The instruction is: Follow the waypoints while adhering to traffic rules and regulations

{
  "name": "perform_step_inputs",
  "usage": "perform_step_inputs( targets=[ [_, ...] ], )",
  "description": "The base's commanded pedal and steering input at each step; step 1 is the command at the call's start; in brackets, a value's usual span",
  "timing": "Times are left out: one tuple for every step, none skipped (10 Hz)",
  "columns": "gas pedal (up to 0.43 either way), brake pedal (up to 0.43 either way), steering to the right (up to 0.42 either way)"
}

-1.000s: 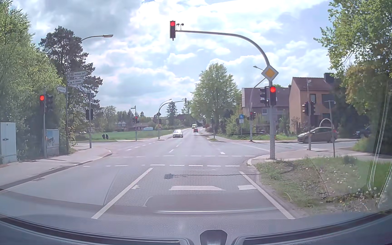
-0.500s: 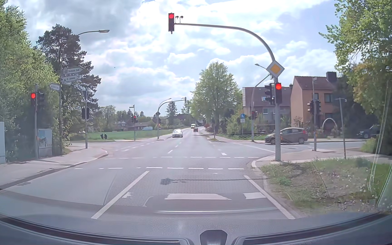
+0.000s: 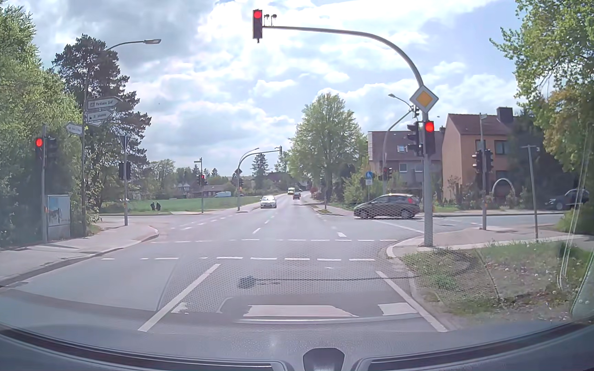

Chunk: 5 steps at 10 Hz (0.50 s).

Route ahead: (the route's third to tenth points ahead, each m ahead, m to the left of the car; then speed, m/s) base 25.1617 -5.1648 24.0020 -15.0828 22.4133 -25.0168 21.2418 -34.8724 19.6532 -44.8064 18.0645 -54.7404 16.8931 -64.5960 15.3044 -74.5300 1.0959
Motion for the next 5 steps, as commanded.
perform_step_inputs(
  targets=[
    [0.000, 0.140, -0.004],
    [0.000, 0.140, -0.004],
    [0.000, 0.134, -0.004],
    [0.000, 0.079, -0.004],
    [0.000, 0.067, -0.003]
  ],
)
